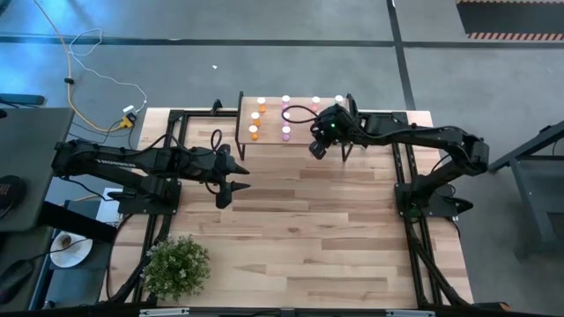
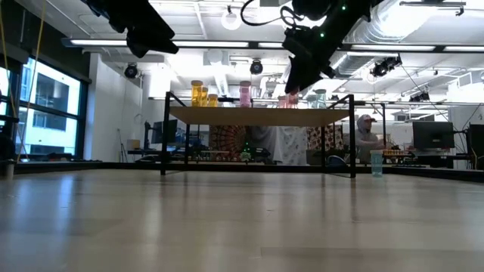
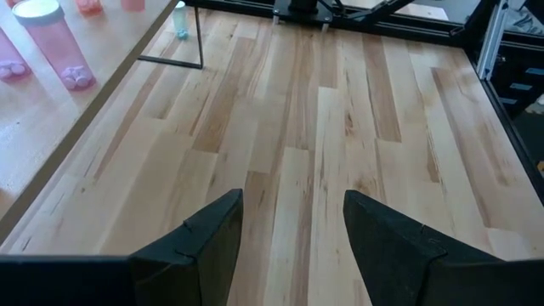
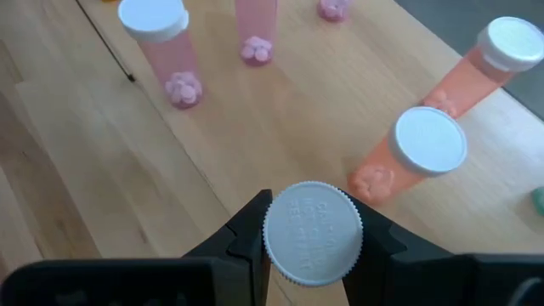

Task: Pick and place medicine bottles onto shelf by color
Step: Put the red pill bottle on the shelf aligned with the other red pill bottles

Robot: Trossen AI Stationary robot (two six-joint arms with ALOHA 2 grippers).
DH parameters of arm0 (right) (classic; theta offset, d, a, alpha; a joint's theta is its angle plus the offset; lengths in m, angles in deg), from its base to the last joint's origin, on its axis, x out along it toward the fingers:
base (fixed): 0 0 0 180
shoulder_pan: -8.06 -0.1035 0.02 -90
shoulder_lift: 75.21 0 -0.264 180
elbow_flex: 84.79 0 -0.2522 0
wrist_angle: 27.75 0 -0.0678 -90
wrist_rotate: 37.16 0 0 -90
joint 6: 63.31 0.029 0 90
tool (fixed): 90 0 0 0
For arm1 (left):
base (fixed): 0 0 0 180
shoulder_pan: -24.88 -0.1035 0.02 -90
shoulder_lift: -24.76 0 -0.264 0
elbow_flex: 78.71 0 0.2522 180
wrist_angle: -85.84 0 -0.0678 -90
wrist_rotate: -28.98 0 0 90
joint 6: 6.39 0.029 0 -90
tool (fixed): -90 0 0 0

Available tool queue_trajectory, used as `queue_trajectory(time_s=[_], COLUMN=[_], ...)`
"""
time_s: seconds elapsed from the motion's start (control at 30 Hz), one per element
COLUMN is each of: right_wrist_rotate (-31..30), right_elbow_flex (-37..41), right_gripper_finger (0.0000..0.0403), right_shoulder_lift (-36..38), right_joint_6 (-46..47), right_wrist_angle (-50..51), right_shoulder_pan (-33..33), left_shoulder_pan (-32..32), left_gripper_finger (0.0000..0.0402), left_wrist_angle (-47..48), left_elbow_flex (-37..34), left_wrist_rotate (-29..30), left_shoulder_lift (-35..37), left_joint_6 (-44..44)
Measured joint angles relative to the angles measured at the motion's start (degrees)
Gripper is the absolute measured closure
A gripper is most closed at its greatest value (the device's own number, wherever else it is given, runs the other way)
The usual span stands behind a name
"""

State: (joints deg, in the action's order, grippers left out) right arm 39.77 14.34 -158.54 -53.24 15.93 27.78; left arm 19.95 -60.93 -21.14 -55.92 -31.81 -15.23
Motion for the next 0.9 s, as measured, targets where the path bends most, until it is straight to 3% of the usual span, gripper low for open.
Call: queue_trajectory(time_s=[0.9], right_wrist_rotate=[0.0], right_elbow_flex=[0.1], right_gripper_finger=[0.0309], right_shoulder_lift=[-2.5], right_joint_6=[0.1], right_wrist_angle=[-1.4], right_shoulder_pan=[0.1], left_shoulder_pan=[0.0], left_gripper_finger=[0.0206], left_wrist_angle=[0.2], left_elbow_flex=[0.0], left_wrist_rotate=[0.0], left_shoulder_lift=[0.0], left_joint_6=[0.0])
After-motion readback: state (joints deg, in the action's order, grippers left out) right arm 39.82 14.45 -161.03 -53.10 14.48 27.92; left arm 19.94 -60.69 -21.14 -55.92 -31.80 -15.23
